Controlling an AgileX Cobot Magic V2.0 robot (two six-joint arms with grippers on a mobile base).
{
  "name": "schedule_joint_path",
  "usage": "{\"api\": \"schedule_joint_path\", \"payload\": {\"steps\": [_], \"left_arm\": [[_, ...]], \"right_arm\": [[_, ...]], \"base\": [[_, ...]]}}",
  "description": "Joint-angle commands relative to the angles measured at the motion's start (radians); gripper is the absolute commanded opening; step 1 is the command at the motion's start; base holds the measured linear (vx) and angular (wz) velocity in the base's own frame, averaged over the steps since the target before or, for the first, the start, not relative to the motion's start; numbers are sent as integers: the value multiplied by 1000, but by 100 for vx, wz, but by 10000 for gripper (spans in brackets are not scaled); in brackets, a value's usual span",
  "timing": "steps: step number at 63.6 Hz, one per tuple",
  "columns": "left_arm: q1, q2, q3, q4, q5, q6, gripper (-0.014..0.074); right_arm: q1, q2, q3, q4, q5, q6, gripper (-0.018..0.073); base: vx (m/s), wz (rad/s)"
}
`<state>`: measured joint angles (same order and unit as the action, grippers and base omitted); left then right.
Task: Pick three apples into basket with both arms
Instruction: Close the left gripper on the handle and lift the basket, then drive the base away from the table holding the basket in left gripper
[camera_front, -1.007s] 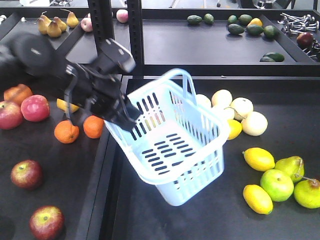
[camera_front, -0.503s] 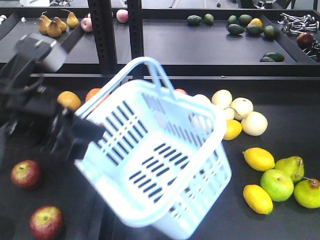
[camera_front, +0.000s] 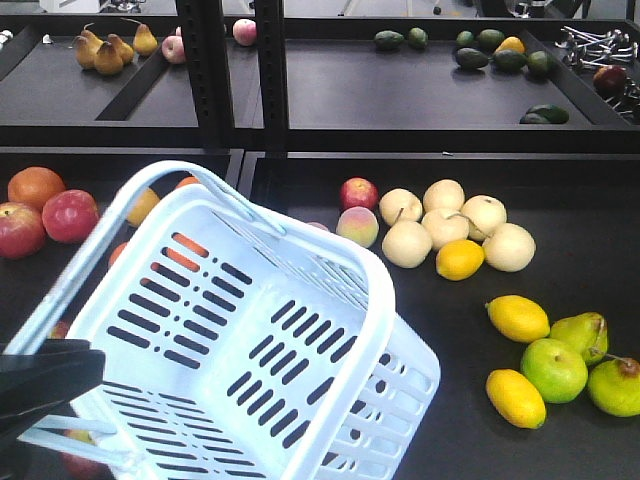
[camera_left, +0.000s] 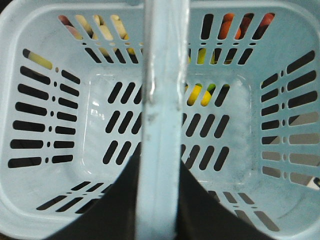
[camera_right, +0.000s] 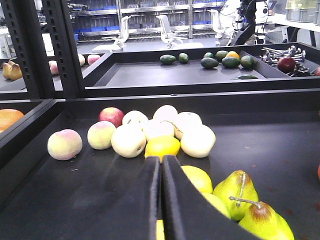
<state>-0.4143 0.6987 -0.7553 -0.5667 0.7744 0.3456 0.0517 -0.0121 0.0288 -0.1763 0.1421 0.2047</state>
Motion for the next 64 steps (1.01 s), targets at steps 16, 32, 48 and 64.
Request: {"api": "schedule_joint_path", "payload": {"steps": [16, 32, 48, 64], "left_arm": [[-3, -19, -26, -47, -4, -12, -7], [-3, -19, -26, -47, 3, -12, -7], [-3, -19, -26, -47, 4, -12, -6], [-3, -19, -26, -47, 4, -12, -6]], "right_arm": [[-6, -12, 13, -4, -77, 0, -1], [-6, -12, 13, -4, -77, 0, -1], [-6, -12, 13, -4, -77, 0, -1], [-6, -12, 13, -4, -77, 0, -1]], "base": [[0, 0], [0, 0], [0, 0], [0, 0]]}}
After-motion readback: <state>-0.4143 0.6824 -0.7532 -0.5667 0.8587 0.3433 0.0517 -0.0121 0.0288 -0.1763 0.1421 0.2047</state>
